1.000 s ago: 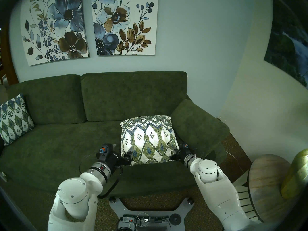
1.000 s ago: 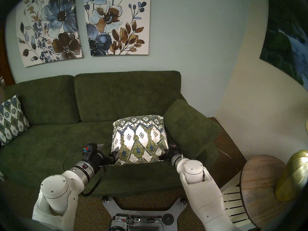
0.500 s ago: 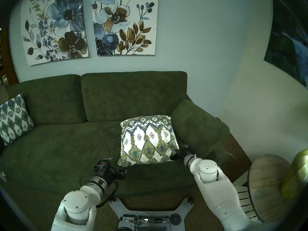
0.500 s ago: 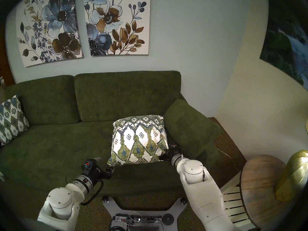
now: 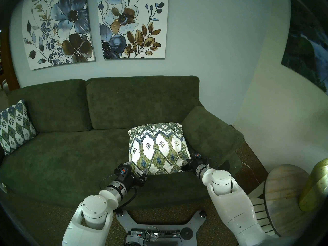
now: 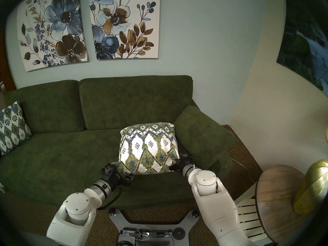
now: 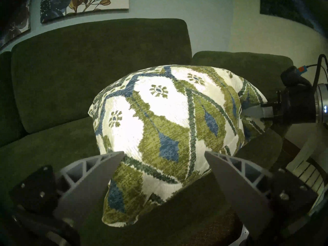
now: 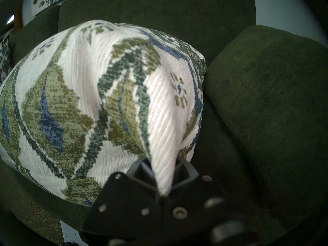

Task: Fluff a cushion

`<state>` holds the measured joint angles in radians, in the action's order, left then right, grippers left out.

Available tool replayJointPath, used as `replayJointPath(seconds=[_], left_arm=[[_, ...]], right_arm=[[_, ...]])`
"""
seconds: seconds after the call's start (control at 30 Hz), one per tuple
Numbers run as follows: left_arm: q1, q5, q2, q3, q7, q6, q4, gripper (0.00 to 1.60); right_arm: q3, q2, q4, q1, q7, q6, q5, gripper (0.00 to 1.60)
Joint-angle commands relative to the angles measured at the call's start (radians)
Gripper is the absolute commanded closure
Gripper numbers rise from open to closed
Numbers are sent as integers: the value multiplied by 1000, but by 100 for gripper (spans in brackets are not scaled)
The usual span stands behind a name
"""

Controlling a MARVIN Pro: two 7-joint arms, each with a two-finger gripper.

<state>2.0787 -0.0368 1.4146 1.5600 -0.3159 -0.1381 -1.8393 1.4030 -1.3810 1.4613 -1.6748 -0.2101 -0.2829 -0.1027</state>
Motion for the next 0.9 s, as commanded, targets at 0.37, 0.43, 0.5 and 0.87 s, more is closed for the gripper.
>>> replayJointPath(seconds=[0.37,0.43,0.5,0.87], left_arm=[[-228,-11,-37,15,-41,92,253,0],[-234,-23,-40,6,-41,117,288,0],[-237,-31,-42,2,-41,145,318,0],[-265,-56,-53,3,-27,214,377,0]], right_arm=[[13,2,19,11,4,12,-2,160],[14,2,20,10,5,13,-2,160],[14,2,20,10,5,13,-2,160],[14,2,20,10,4,13,-2,160]])
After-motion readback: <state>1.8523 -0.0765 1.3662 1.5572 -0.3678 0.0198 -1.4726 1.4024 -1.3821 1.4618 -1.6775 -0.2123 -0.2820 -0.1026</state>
